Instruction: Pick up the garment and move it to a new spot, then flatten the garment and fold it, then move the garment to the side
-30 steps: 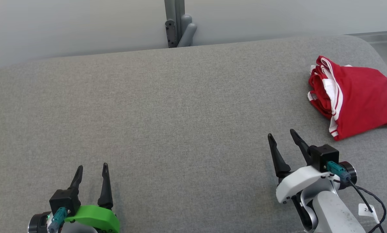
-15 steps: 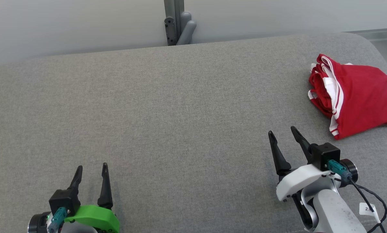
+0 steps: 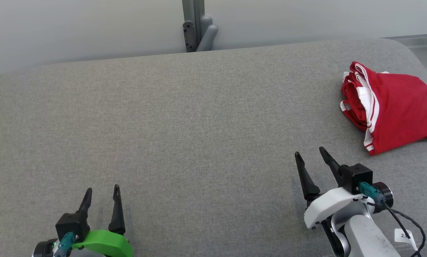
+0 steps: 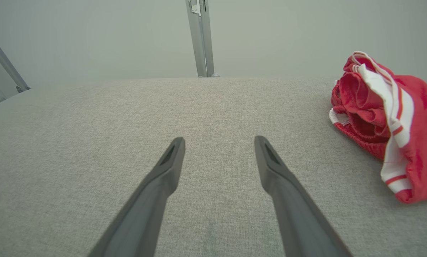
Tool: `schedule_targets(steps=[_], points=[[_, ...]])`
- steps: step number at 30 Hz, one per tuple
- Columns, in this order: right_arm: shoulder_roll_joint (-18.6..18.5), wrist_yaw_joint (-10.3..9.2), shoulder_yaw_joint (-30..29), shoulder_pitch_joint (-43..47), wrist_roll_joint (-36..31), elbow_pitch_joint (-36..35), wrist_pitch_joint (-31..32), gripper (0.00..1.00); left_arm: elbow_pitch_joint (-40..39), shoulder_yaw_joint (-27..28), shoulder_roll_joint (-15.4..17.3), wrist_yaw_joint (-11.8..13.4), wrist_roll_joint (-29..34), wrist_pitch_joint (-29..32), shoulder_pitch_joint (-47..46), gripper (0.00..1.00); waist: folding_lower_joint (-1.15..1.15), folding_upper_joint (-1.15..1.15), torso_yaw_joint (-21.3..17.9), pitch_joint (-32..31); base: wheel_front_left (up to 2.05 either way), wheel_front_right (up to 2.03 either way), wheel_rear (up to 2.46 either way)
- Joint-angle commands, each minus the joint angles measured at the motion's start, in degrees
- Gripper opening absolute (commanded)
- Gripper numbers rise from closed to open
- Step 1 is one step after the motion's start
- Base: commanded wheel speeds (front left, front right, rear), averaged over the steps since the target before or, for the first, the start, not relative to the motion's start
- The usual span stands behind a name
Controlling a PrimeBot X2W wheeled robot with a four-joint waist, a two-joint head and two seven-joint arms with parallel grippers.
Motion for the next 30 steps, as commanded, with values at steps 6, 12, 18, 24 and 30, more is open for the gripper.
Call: schedule_targets(steps=[6,12,18,24,30], points=[[-0.14,-0.01,0.19,-0.75,-0.03,-0.82,-0.07,1.0,-0.84,0.14,0.24,-0.11,-0.02,0.01,0.08,1.0,0.0,0.0,0.14,-0.13,0.0,0.0,0.0],[-0.15,-0.01,0.46,-0.45,0.09,-0.83,-0.08,1.0,-0.83,0.22,0.25,-0.29,-0.21,0.01,0.36,1.0,0.0,0.0,0.26,-0.34,0.0,0.0,0.0],[0.11,0.0,0.54,0.76,0.03,0.94,0.03,0.0,1.16,0.05,-0.12,-0.27,-0.52,0.04,0.87,0.0,0.0,0.0,0.33,-0.5,0.0,0.0,0.0],[0.12,0.0,-0.59,1.31,6.0,0.63,1.68,0.0,1.54,1.17,-0.16,-0.57,-6.11,2.11,0.13,0.0,0.0,0.0,0.42,-0.66,0.0,0.0,0.0],[0.1,0.0,-1.61,1.8,12.69,-0.57,3.3,0.0,0.39,1.44,-0.12,-0.91,-12.71,3.59,0.02,0.0,0.0,0.0,0.52,-0.84,0.0,0.0,0.0]])
